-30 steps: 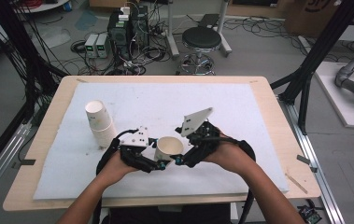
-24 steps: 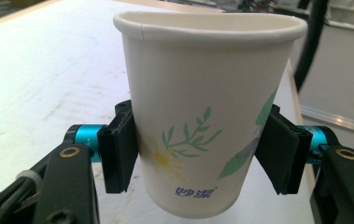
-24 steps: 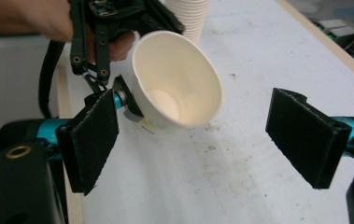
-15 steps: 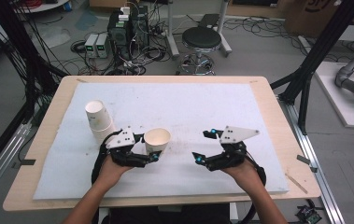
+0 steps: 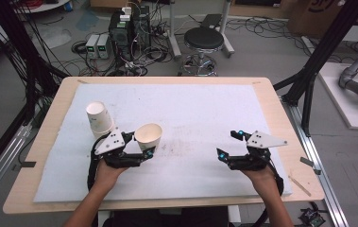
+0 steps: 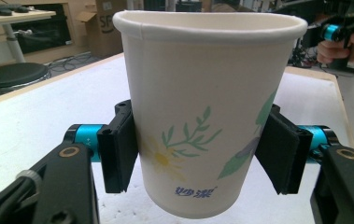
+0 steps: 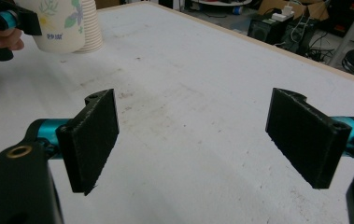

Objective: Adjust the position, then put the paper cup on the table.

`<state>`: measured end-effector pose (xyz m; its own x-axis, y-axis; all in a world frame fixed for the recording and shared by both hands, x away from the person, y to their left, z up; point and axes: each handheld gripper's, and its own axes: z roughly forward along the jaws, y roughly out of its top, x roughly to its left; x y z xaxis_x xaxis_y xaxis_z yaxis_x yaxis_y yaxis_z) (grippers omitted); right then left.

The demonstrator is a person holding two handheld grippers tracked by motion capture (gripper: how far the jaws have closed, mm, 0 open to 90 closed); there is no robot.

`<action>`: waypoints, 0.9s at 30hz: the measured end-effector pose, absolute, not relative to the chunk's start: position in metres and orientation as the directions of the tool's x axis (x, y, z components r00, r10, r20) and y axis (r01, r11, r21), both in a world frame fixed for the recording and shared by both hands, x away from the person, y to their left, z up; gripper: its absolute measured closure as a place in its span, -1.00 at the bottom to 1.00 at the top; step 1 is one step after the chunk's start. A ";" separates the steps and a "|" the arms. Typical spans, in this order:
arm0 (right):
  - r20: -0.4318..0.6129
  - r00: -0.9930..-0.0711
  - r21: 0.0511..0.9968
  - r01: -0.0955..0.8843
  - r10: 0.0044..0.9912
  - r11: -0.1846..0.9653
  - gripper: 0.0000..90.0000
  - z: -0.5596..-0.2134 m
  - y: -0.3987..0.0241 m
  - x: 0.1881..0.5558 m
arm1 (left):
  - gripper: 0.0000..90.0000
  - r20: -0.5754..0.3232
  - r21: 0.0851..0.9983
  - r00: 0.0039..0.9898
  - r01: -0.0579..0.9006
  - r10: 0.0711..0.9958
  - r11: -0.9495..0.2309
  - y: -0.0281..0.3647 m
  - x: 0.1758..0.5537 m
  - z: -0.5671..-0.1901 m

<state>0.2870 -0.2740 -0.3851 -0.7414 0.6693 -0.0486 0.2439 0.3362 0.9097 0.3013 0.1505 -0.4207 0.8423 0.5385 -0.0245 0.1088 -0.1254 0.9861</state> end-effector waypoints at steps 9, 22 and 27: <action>-0.049 -0.737 0.913 0.240 0.674 0.330 -0.61 -0.385 -0.278 0.288 | -0.21 -0.024 0.987 0.837 0.108 0.547 -0.121 0.149 0.307 -0.422; -0.060 -0.734 0.914 0.233 0.677 0.334 -0.61 -0.384 -0.281 0.288 | -0.22 -0.040 0.989 0.798 0.117 0.601 -0.091 0.133 0.342 -0.418; -0.045 -0.737 0.909 0.250 0.674 0.334 -0.56 -0.386 -0.283 0.288 | -0.24 -0.050 0.986 0.772 0.138 0.633 -0.091 0.120 0.363 -0.419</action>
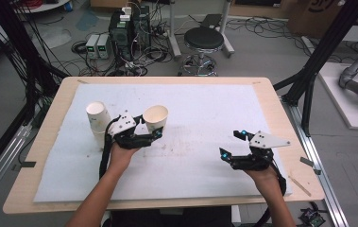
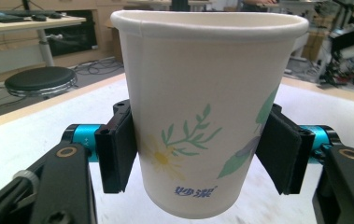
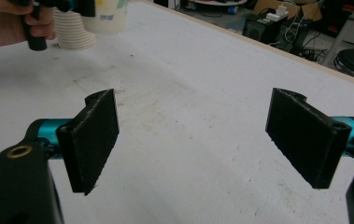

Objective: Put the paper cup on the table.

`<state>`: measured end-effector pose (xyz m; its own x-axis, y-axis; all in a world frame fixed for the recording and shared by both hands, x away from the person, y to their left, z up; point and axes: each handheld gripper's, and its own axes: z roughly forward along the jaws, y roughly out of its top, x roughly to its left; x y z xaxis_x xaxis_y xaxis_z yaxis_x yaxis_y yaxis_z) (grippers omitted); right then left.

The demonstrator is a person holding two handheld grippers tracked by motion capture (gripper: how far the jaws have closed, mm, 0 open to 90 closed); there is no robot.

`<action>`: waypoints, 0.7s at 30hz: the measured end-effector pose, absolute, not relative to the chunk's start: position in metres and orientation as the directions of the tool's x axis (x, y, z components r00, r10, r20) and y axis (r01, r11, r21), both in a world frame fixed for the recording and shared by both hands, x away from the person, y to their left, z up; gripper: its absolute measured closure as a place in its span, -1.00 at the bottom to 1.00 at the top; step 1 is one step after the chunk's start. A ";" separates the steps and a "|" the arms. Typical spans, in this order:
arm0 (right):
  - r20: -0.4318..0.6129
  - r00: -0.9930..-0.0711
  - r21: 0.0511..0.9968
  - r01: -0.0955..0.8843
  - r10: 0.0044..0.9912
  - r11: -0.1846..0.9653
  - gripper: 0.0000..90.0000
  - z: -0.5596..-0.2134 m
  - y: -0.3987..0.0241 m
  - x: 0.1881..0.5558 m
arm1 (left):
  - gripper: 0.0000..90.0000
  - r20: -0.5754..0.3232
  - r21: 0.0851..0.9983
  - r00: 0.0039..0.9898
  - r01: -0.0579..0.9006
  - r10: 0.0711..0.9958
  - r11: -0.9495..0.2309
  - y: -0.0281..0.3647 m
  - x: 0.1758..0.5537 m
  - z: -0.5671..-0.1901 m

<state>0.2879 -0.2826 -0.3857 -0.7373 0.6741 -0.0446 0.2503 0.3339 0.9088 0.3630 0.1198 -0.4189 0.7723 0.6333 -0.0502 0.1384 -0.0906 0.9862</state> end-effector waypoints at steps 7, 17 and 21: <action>-0.044 -0.741 0.904 0.255 0.670 0.342 -0.54 -0.387 -0.284 0.289 | -0.24 -0.050 0.967 0.733 0.207 0.678 -0.151 0.103 0.387 -0.430; -0.028 -0.742 0.897 0.278 0.670 0.344 -0.57 -0.387 -0.284 0.290 | -0.23 -0.041 0.917 0.709 0.307 0.704 -0.255 0.095 0.400 -0.450; -0.029 -0.744 0.897 0.276 0.668 0.346 -0.57 -0.387 -0.284 0.290 | -0.23 -0.039 0.900 0.707 0.332 0.706 -0.283 0.093 0.401 -0.454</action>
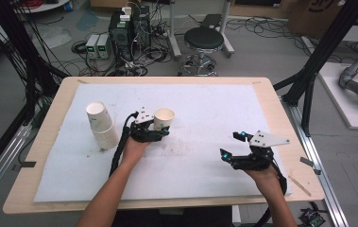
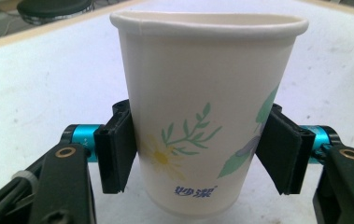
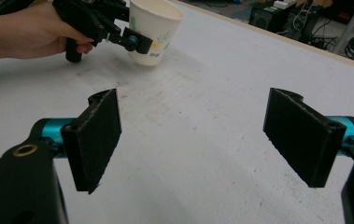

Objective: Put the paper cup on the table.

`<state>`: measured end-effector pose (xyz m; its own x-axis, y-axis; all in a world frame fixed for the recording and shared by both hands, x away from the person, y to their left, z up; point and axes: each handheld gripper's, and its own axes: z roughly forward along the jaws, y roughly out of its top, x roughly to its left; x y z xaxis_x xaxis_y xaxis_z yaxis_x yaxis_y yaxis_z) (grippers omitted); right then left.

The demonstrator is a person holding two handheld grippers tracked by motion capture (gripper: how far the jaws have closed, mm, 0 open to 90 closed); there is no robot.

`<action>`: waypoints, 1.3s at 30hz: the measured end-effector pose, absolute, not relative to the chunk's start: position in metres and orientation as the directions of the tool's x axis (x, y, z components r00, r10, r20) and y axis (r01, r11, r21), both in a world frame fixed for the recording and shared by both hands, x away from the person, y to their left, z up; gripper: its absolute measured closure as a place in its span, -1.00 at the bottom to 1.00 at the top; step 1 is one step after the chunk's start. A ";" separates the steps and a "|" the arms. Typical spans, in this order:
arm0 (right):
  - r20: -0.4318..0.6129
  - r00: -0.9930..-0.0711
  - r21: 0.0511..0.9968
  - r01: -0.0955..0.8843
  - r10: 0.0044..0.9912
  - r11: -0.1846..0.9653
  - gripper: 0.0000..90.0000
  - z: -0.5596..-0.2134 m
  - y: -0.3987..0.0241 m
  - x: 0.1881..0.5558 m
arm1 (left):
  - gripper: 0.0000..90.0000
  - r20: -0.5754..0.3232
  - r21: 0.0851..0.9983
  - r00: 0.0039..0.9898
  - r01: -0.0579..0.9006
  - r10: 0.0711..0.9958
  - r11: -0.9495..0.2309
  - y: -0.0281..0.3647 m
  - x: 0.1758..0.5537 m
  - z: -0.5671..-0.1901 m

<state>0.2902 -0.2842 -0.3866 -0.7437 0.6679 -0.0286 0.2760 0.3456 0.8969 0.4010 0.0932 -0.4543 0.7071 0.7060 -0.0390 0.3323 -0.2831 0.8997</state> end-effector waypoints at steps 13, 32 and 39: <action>-0.034 -0.749 0.894 0.274 0.661 0.356 -0.57 -0.386 -0.284 0.289 | -0.24 -0.016 0.850 0.691 0.390 0.723 -0.354 0.096 0.390 -0.453; -0.042 -0.736 0.867 0.309 0.675 0.391 -0.69 -0.391 -0.281 0.291 | -0.60 -0.060 0.931 0.702 0.296 0.709 -0.213 0.119 0.358 -0.439; -0.026 -0.724 0.867 0.327 0.689 0.376 -0.70 -0.391 -0.280 0.292 | -0.60 -0.019 0.950 0.704 0.234 0.710 -0.206 0.133 0.337 -0.421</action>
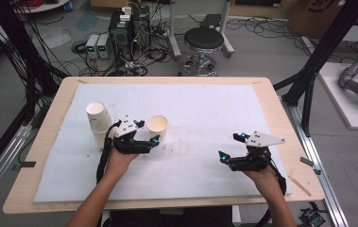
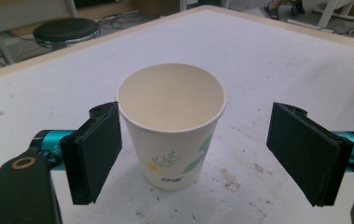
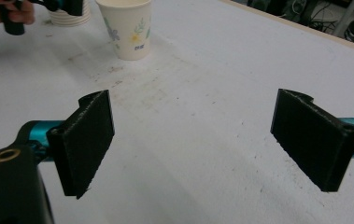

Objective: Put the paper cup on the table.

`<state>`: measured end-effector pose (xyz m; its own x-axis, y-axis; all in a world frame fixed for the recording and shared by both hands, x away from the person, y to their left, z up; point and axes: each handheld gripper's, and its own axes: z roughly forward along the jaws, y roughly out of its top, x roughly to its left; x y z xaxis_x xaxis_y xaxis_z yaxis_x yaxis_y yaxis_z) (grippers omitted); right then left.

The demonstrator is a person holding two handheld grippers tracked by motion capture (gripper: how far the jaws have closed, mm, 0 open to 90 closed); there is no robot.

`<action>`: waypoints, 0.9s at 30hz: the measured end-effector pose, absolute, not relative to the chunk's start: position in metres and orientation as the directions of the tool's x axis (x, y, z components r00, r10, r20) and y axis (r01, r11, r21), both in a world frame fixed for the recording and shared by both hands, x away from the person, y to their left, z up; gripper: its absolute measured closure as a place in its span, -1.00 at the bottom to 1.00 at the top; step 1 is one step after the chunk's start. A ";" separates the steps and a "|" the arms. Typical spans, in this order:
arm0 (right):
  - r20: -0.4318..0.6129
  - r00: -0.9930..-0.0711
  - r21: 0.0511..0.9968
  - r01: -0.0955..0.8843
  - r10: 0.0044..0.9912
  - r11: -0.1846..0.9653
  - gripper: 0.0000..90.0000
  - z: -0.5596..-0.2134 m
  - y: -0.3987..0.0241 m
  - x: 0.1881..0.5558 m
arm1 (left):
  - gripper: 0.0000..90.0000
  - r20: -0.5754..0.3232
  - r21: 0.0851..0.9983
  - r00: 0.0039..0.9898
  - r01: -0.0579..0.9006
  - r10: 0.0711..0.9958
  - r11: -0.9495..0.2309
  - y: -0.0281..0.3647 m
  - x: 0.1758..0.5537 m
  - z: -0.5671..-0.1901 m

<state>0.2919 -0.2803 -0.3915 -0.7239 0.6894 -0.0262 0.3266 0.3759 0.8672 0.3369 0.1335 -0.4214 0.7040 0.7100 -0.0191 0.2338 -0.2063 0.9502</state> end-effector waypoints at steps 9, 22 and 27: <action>-0.026 -0.719 0.874 0.321 0.694 0.365 -0.70 -0.392 -0.285 0.290 | -0.60 -0.041 0.974 0.745 0.177 0.666 -0.138 0.169 0.305 -0.408; -0.047 -0.687 0.895 0.293 0.725 0.336 -0.70 -0.393 -0.298 0.281 | -0.60 -0.025 0.993 0.694 0.103 0.720 -0.064 0.238 0.274 -0.410; -0.061 -0.693 0.899 0.274 0.718 0.340 -0.69 -0.392 -0.296 0.278 | -0.60 -0.031 0.992 0.677 0.112 0.736 -0.062 0.242 0.270 -0.418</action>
<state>0.2785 -0.2963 -0.3920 -0.6930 0.7184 -0.0605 0.2743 0.3404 0.8994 0.2705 0.2417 -0.4178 0.6768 0.7355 -0.0307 0.1119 -0.0616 0.9918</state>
